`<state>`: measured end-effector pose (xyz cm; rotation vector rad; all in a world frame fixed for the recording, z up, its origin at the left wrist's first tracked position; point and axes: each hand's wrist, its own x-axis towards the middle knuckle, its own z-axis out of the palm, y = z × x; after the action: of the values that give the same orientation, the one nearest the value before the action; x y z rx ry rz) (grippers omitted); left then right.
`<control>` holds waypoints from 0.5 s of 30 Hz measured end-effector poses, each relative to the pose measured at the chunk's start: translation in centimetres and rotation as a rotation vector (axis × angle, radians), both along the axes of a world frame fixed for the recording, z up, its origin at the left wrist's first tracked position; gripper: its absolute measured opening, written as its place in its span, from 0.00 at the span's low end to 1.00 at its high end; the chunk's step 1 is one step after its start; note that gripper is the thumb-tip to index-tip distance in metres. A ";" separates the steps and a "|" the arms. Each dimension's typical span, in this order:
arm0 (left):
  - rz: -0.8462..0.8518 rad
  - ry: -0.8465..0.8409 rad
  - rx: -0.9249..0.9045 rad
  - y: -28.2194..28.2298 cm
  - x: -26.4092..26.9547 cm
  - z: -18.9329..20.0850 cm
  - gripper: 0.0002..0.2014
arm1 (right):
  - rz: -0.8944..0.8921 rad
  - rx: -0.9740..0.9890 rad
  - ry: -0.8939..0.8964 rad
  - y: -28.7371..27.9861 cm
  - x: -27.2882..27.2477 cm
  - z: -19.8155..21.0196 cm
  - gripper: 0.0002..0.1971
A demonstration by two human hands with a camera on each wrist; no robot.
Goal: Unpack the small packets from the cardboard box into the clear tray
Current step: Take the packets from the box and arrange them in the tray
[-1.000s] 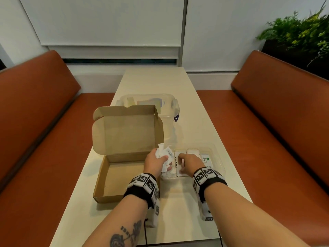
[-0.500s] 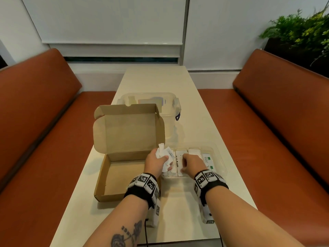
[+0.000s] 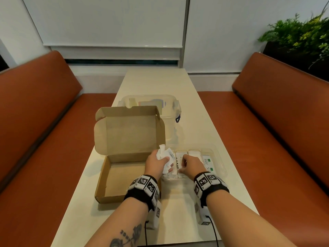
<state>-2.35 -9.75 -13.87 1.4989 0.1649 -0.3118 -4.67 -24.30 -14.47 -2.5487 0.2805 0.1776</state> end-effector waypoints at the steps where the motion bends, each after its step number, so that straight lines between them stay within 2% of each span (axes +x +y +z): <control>1: -0.002 0.002 -0.023 0.0 0.0 0.0 0.13 | -0.008 0.016 -0.014 0.0 -0.1 -0.1 0.13; 5: -0.007 -0.005 -0.061 0.2 0.0 0.2 0.13 | -0.053 0.093 -0.085 -0.2 -0.7 -0.8 0.09; 8: -0.006 -0.002 -0.076 0.3 -0.1 0.0 0.12 | -0.130 0.247 -0.174 -0.1 -1.1 -0.8 0.04; 11: -0.016 -0.013 -0.068 0.3 -0.3 -0.4 0.13 | -0.192 0.458 -0.260 0.1 -1.2 0.2 0.05; 15: -0.033 -0.024 -0.059 0.0 -0.3 -0.7 0.14 | -0.165 0.553 -0.303 0.2 -0.8 2.0 0.06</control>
<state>-2.61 -9.76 -14.54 1.4479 0.1109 -0.3220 -5.49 -24.06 -12.50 -1.9587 0.2761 -0.1741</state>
